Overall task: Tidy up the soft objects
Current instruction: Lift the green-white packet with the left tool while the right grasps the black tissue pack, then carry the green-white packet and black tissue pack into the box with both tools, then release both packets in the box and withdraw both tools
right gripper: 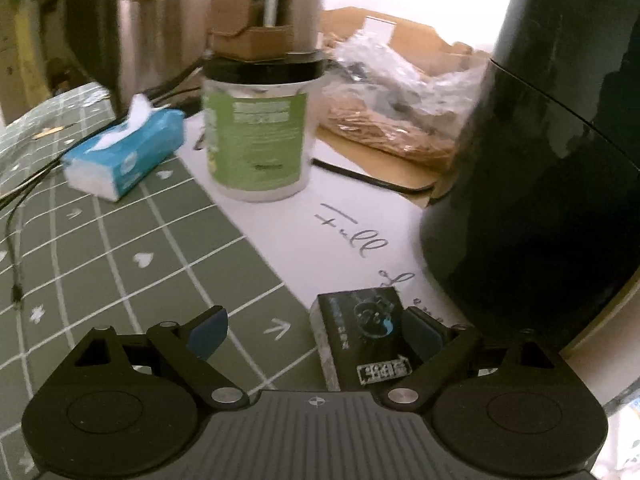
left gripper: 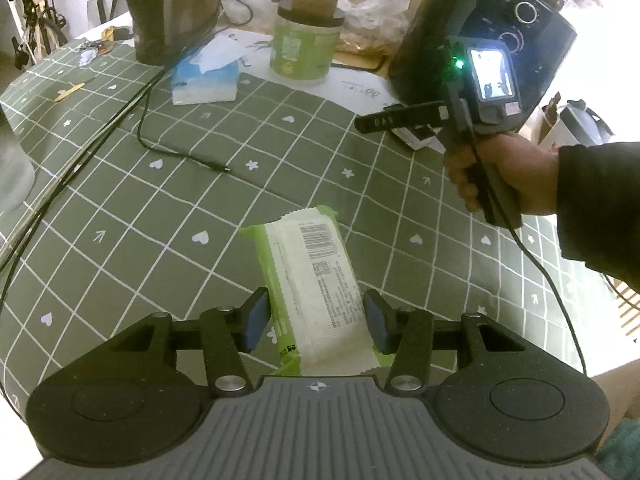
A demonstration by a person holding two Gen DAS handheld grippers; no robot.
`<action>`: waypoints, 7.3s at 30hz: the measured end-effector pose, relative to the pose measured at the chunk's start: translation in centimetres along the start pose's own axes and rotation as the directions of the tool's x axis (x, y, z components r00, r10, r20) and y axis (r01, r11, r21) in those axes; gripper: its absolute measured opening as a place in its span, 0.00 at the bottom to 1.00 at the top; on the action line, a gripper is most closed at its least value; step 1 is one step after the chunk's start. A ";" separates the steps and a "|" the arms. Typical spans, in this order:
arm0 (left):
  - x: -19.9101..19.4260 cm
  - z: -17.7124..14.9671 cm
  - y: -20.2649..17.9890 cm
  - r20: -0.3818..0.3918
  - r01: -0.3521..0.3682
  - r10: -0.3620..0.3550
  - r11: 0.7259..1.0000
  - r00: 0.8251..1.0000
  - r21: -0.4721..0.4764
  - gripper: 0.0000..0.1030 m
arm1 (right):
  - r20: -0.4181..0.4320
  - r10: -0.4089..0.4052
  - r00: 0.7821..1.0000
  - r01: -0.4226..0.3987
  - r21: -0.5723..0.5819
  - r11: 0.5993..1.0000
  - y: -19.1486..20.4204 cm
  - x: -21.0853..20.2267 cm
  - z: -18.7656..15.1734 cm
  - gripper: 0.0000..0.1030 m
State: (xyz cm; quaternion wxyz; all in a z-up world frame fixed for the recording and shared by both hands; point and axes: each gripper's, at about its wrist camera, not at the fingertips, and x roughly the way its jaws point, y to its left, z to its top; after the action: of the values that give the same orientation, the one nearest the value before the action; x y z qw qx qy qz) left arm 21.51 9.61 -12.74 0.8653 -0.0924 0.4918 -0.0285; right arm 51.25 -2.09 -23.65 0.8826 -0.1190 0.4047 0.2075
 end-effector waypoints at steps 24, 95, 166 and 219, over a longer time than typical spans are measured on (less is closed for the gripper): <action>-2.0 0.8 1.1 0.050 -0.007 0.008 1.000 0.999 -0.023 0.48 | -0.196 0.043 0.980 0.010 0.262 0.965 -3.1 0.5 0.8 0.50; -18.0 -4.0 -5.3 0.226 0.036 -0.047 0.998 0.973 0.050 0.48 | 0.052 0.174 0.983 -0.179 0.137 0.974 -5.8 -30.0 -6.6 0.48; -18.0 -11.2 -7.9 -0.087 -0.022 0.021 1.000 0.996 -0.007 0.86 | -0.124 0.321 0.939 -0.248 0.402 0.881 1.9 -43.7 -19.8 0.75; -18.6 -14.7 -11.6 -0.181 -0.133 0.168 0.973 0.969 0.190 1.00 | -0.394 0.085 0.915 -0.041 0.120 0.992 7.5 -46.6 -23.3 1.00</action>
State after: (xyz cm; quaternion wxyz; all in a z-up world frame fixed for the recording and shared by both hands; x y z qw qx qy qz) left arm -0.11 -1.11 -2.17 0.8172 0.0256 0.5756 -0.0150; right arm 5.00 -16.86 -3.38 0.7797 -0.0973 0.5902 0.1851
